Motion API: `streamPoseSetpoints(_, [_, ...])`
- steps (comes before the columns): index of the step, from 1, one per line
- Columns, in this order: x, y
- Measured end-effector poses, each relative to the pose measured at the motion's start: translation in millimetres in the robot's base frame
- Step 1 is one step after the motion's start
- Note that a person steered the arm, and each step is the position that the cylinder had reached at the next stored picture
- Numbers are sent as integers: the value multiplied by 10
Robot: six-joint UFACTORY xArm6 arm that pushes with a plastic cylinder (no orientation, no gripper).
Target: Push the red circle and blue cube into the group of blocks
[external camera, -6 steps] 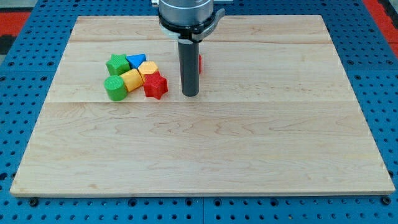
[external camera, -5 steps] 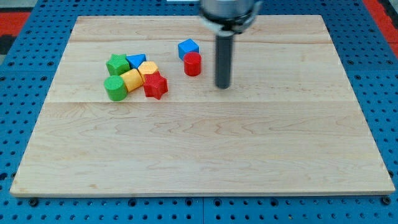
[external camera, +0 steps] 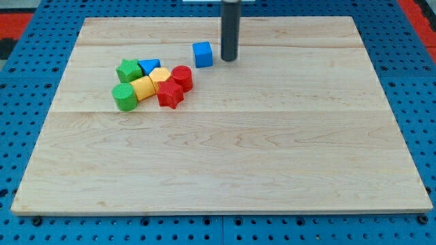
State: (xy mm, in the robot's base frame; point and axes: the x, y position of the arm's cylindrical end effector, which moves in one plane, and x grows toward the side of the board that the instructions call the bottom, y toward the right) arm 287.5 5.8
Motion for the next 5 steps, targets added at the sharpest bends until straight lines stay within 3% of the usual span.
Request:
streamPoseSetpoints(2, [2, -816])
streamPoseSetpoints(5, [-101, -523])
